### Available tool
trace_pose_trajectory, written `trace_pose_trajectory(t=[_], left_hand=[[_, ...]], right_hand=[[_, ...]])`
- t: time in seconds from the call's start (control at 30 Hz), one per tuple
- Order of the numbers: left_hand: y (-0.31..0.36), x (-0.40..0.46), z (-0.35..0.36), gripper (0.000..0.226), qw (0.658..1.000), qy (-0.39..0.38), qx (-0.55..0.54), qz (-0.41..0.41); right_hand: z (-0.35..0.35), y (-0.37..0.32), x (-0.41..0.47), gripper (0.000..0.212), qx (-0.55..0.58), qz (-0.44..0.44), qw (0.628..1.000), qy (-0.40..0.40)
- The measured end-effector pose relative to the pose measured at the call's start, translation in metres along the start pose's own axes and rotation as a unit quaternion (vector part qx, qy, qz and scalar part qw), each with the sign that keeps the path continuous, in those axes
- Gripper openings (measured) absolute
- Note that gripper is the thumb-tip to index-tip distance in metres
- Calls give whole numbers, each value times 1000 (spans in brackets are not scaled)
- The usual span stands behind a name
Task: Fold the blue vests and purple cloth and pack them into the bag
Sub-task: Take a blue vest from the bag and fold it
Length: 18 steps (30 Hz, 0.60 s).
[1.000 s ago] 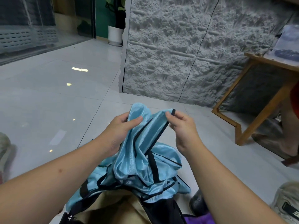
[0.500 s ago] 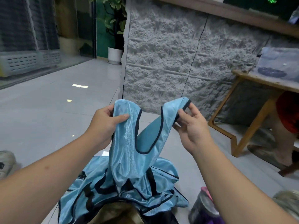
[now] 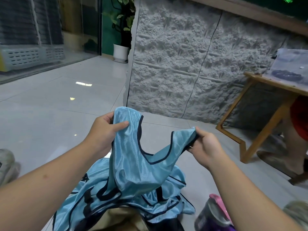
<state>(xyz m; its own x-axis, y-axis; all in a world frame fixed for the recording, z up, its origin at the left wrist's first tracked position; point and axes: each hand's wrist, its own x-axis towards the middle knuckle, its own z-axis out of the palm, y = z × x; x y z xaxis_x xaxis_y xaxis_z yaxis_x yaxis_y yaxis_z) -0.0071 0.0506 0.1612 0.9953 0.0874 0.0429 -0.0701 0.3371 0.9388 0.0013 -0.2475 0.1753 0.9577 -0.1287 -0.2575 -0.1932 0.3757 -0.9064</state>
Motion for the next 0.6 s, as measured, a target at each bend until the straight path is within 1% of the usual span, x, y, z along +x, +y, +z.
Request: trace_pose_trajectory(t=[0.1, 0.17, 0.23, 0.33, 0.37, 0.4, 0.47, 0.57, 0.6], left_hand=[[-4, 3, -2, 29, 1000, -5, -5, -3], [-6, 3, -2, 30, 1000, -7, -6, -5], [-8, 4, -1, 31, 1000, -11, -7, -5], [-10, 3, 0, 31, 1000, -12, -4, -9], [-10, 2, 0, 31, 1000, -12, -3, -10], [-11, 2, 0, 31, 1000, -12, -3, -11], [-13, 1, 1, 31, 1000, -13, 0, -12], [-13, 0, 2, 28, 1000, -10, 5, -10], [-12, 0, 1, 27, 1000, -10, 7, -9]], right_hand=[[-2, -2, -1, 46, 57, -6, 998, -12], [-3, -4, -4, 47, 70, -7, 997, -8], [-2, -5, -9, 39, 70, -7, 997, -21], [0, -3, -12, 12, 42, -19, 998, -43], [1, -3, -11, 7, 27, -13, 998, -49], [1, -1, -10, 8, 2, -5, 999, -47], [0, 2, -6, 24, -41, 7, 998, -40], [-3, 1, -3, 70, -24, -3, 1000, -19], [-3, 0, -3, 79, -25, -11, 999, -19]])
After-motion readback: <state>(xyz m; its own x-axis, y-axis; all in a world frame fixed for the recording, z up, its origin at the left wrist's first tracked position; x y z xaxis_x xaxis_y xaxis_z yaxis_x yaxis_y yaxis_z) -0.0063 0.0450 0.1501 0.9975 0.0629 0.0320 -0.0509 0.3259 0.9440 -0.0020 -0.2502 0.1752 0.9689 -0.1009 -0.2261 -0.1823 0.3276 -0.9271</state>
